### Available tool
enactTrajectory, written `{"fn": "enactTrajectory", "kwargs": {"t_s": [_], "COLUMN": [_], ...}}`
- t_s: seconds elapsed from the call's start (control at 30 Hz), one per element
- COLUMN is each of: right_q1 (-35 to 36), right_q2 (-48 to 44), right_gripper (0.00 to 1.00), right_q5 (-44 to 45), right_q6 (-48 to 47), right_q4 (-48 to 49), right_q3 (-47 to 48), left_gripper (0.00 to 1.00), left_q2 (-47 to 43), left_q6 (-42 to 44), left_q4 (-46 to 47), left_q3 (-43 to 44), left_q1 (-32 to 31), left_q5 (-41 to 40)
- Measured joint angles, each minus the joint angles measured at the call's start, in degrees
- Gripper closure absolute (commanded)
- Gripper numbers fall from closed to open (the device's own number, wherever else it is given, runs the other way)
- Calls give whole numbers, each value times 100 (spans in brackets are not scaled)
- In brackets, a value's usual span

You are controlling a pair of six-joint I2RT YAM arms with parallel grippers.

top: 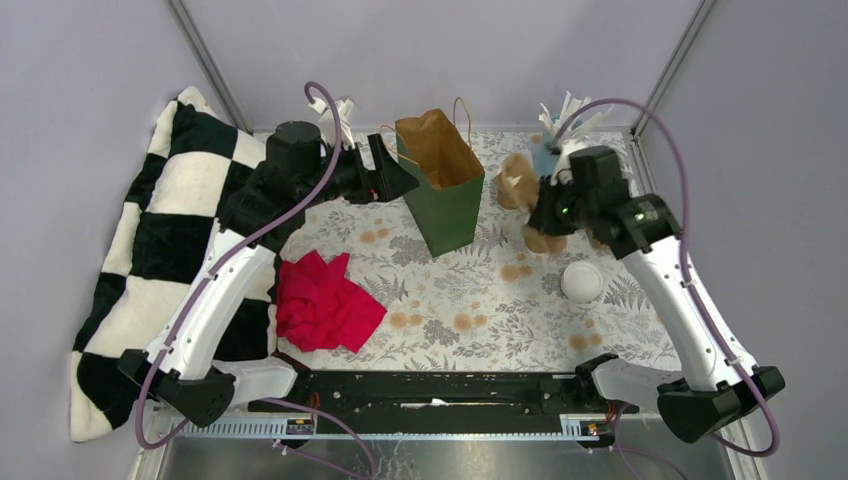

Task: Pack the takeout coffee

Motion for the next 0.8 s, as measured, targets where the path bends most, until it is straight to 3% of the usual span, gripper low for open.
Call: {"fn": "enactTrajectory", "kwargs": {"t_s": [0.17, 0.3, 0.5, 0.7, 0.8], "right_q1": [1311, 2247, 3132, 3449, 3458], "right_q2": [-177, -166, -199, -199, -199], "right_gripper": [100, 100, 100, 100, 100], "right_q5": [-13, 205, 516, 728, 754], "right_q6": [22, 85, 197, 219, 190], "right_q4": [127, 98, 199, 195, 186], "right_q3": [-767, -896, -896, -894, -894], "left_gripper": [18, 27, 40, 52, 49], "left_q2": [-125, -68, 116, 308, 415], "left_q6": [-1443, -2103, -2149, -2063, -2070], "left_q4": [811, 907, 417, -278, -595], "left_q3": [-763, -870, -404, -157, -9], "left_q1": [-271, -839, -1908, -2505, -2616], "left_q5": [586, 494, -516, -1709, -2197]}}
